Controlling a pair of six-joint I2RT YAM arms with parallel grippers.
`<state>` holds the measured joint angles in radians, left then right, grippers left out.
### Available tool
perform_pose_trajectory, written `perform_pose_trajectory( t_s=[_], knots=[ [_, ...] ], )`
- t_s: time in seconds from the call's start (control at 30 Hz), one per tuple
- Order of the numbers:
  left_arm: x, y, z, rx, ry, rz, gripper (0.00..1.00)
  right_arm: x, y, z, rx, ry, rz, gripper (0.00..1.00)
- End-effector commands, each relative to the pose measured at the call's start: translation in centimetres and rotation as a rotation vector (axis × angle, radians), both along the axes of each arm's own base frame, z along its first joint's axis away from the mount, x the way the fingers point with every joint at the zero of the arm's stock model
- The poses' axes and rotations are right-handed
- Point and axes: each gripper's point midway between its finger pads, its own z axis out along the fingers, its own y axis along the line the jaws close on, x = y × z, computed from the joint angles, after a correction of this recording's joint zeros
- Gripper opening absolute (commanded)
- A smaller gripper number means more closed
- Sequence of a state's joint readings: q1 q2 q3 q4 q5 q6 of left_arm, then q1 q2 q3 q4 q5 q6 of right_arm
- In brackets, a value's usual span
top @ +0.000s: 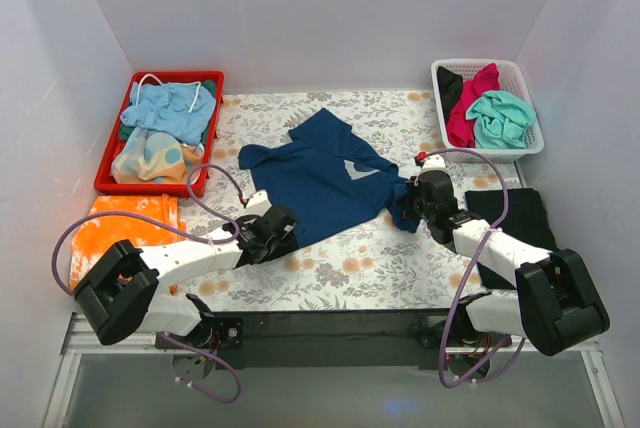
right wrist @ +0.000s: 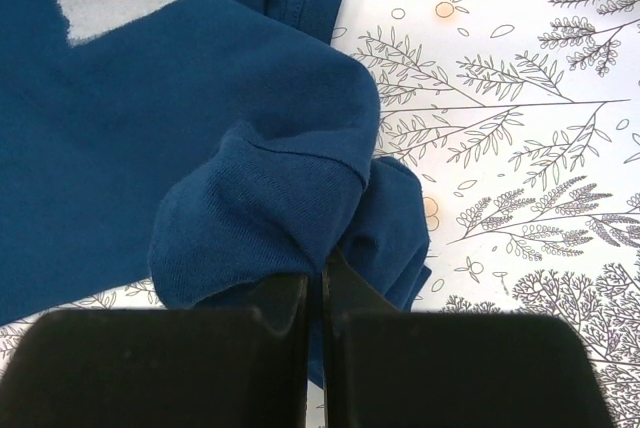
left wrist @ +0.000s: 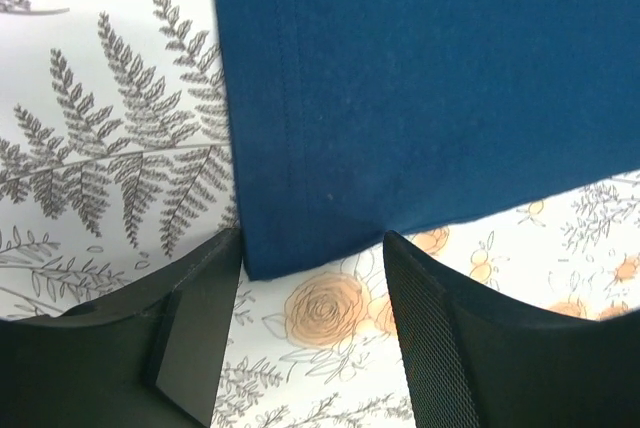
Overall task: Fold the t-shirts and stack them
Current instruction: Flatten out the tshirt
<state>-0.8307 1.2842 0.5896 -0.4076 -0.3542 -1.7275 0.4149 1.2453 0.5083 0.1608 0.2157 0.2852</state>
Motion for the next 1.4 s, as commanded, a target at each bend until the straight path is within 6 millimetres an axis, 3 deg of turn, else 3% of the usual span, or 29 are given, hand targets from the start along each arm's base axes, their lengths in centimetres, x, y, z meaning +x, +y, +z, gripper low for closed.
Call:
perform_pose_trajectory(
  t_s=[0.0,0.1,0.13,0.23,0.27,0.3,0.43,0.47,0.6,0.63,0.67,0.7,0.8,0.87,1.03,1.23,1.37],
  knots=[
    [-0.3,1.5,-1.9,0.101,0.037,0.046,0.58,0.4,-0.1,0.6,0.002,-0.039,-0.019,0.01],
    [-0.3,2.0,-3.0,0.150,0.057,0.054,0.56,0.4,-0.3,0.6,-0.002,-0.043,-0.025,0.01],
    [-0.4,1.9,-3.0,0.148,0.061,0.051,0.50,0.3,-0.4,0.6,-0.003,-0.043,-0.026,0.01],
    [-0.6,1.9,-2.6,0.141,0.062,0.047,0.24,0.2,-0.5,0.6,-0.006,-0.046,-0.031,0.01],
    [-0.6,2.1,-2.5,0.145,0.057,0.054,0.02,0.2,-0.5,0.7,-0.007,-0.048,-0.032,0.01],
    [-0.9,2.5,-2.4,0.151,0.065,0.067,0.00,0.2,-0.6,0.7,-0.007,-0.048,-0.033,0.01],
    [-0.7,3.6,0.4,0.141,0.005,0.122,0.00,0.1,-0.5,0.6,0.000,-0.042,-0.029,0.01],
    [-0.8,4.8,0.9,0.178,-0.010,0.157,0.00,0.1,-0.4,0.6,0.004,-0.043,-0.026,0.01],
    [0.4,7.3,6.3,0.190,-0.147,0.275,0.00,-0.1,0.7,1.0,0.022,-0.043,0.025,0.01],
    [0.5,8.0,8.5,0.185,-0.187,0.303,0.00,-0.3,1.1,1.1,0.026,-0.039,0.047,0.01],
    [0.9,8.8,10.0,0.190,-0.240,0.341,0.00,-0.4,1.7,1.4,0.021,-0.045,0.070,0.12],
    [1.1,9.4,11.1,0.190,-0.273,0.360,0.00,-0.6,1.6,1.7,0.005,-0.055,0.063,0.38],
    [1.4,11.2,15.2,0.183,-0.372,0.429,0.00,-1.6,2.5,3.0,-0.029,-0.119,0.105,0.66],
    [1.3,12.0,17.1,0.171,-0.410,0.457,0.00,-2.4,2.8,3.1,-0.026,-0.127,0.127,0.68],
    [0.5,14.4,19.3,0.223,-0.456,0.506,0.00,-4.4,2.6,3.3,0.021,-0.111,0.126,0.68],
    [-0.5,16.3,21.0,0.206,-0.487,0.572,0.00,-6.8,2.8,1.0,0.047,-0.029,0.150,0.64],
    [-0.7,17.5,23.4,0.194,-0.555,0.595,0.00,-8.3,3.1,-0.5,0.065,0.027,0.143,0.60]
  ],
)
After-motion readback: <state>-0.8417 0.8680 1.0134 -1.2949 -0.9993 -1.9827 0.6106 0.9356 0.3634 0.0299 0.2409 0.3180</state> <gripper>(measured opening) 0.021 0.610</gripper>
